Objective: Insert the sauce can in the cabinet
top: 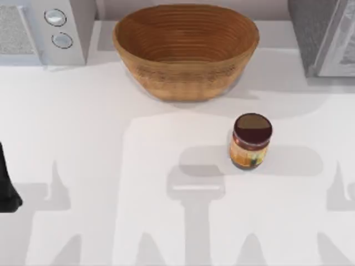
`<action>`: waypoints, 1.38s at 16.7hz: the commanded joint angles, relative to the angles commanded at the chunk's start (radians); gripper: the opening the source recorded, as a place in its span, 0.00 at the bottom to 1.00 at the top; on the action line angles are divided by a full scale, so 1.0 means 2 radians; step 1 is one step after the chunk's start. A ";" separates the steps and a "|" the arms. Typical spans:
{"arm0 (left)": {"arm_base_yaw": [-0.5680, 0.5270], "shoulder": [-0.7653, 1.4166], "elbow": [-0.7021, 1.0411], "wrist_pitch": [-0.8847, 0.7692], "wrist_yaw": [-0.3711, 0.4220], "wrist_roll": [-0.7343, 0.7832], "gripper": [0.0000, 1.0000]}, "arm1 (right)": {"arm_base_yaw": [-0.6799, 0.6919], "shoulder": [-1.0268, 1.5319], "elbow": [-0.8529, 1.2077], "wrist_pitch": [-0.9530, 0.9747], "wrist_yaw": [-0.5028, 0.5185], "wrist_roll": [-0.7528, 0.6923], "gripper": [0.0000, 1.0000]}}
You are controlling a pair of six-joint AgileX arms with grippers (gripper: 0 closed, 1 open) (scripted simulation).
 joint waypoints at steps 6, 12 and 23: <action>0.000 0.000 0.000 0.000 0.000 0.000 1.00 | 0.004 0.042 0.024 -0.003 -0.038 -0.025 1.00; 0.000 0.000 0.000 0.000 0.000 0.000 1.00 | 0.007 0.219 0.124 -0.014 -0.182 -0.133 1.00; 0.000 0.000 0.000 0.000 0.000 0.000 1.00 | -0.009 0.739 0.390 -0.064 -0.529 -0.442 1.00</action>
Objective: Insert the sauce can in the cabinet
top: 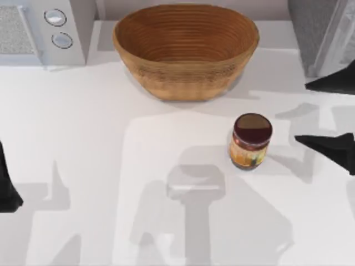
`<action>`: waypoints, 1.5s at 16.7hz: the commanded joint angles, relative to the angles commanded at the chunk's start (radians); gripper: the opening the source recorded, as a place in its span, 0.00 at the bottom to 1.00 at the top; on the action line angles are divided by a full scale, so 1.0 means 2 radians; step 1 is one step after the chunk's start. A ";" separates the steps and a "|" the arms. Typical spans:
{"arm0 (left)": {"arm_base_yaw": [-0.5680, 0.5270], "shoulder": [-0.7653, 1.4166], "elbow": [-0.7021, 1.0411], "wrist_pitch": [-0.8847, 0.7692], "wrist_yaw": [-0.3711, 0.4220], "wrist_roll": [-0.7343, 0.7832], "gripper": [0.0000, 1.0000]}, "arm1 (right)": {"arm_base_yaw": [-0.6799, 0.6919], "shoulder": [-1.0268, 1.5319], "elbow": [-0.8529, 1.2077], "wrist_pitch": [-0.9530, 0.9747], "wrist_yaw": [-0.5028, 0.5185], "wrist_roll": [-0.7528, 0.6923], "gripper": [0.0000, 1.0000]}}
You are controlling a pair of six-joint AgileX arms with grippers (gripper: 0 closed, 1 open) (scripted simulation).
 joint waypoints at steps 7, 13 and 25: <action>0.000 0.000 0.000 0.000 0.000 0.000 1.00 | 0.002 0.294 0.130 -0.041 -0.154 -0.178 1.00; 0.000 0.000 0.000 0.000 0.000 0.000 1.00 | 0.006 0.410 0.182 -0.056 -0.203 -0.256 1.00; 0.000 0.000 0.000 0.000 0.000 0.000 1.00 | 0.014 0.426 0.170 0.057 -0.202 -0.170 1.00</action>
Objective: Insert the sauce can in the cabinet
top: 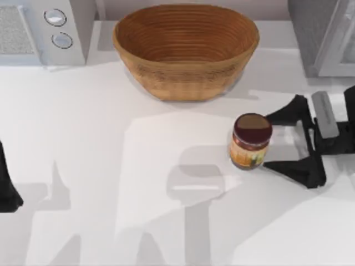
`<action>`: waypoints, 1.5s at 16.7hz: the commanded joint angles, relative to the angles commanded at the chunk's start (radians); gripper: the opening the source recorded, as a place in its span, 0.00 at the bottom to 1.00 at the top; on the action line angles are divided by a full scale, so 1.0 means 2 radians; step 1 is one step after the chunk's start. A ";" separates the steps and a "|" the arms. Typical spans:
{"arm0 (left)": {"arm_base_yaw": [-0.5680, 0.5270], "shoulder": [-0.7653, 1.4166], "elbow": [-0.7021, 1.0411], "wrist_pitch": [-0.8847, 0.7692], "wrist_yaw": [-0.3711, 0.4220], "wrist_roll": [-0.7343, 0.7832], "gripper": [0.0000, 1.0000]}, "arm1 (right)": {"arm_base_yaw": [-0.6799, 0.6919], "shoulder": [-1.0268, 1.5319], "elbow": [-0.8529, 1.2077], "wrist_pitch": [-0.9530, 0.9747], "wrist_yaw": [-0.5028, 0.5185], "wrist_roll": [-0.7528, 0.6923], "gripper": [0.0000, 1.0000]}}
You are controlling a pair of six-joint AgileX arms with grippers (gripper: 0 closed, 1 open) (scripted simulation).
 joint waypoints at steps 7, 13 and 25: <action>0.000 0.000 0.000 0.000 0.000 0.000 1.00 | 0.030 0.023 -0.046 0.288 0.018 0.220 1.00; 0.000 0.000 0.000 0.000 0.000 0.000 1.00 | 0.067 0.018 -0.080 0.460 0.047 0.365 1.00; 0.000 0.000 0.000 0.000 0.000 0.000 1.00 | 0.072 0.015 -0.083 0.476 0.052 0.381 0.55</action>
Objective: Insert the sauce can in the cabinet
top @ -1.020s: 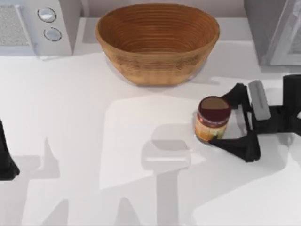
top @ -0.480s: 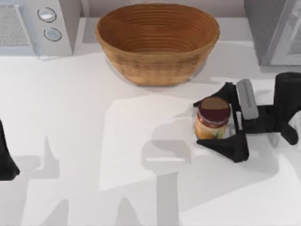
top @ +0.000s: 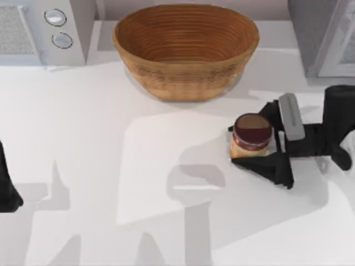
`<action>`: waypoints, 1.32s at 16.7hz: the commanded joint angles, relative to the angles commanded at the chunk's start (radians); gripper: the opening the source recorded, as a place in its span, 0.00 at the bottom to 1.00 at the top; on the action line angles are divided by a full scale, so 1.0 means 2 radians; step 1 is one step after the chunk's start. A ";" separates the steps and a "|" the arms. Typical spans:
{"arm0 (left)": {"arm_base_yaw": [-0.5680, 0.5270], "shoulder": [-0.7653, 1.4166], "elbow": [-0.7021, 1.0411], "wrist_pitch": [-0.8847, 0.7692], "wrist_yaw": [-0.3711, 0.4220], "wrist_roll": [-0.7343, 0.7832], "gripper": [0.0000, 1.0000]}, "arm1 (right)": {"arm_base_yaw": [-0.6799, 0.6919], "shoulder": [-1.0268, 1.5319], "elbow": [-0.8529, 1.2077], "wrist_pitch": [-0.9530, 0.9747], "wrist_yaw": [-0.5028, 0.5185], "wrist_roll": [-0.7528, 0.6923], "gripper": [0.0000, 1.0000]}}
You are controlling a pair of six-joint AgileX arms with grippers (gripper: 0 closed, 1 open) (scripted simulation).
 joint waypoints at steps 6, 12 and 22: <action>0.000 0.000 0.000 0.000 0.000 0.000 1.00 | 0.000 0.000 0.000 0.000 0.000 0.000 0.10; 0.000 0.000 0.000 0.000 0.000 0.000 1.00 | 0.000 0.000 0.000 0.000 0.000 0.000 0.00; 0.000 0.000 0.000 0.000 0.000 0.000 1.00 | -0.004 -0.074 0.013 -0.076 -0.002 -0.001 0.00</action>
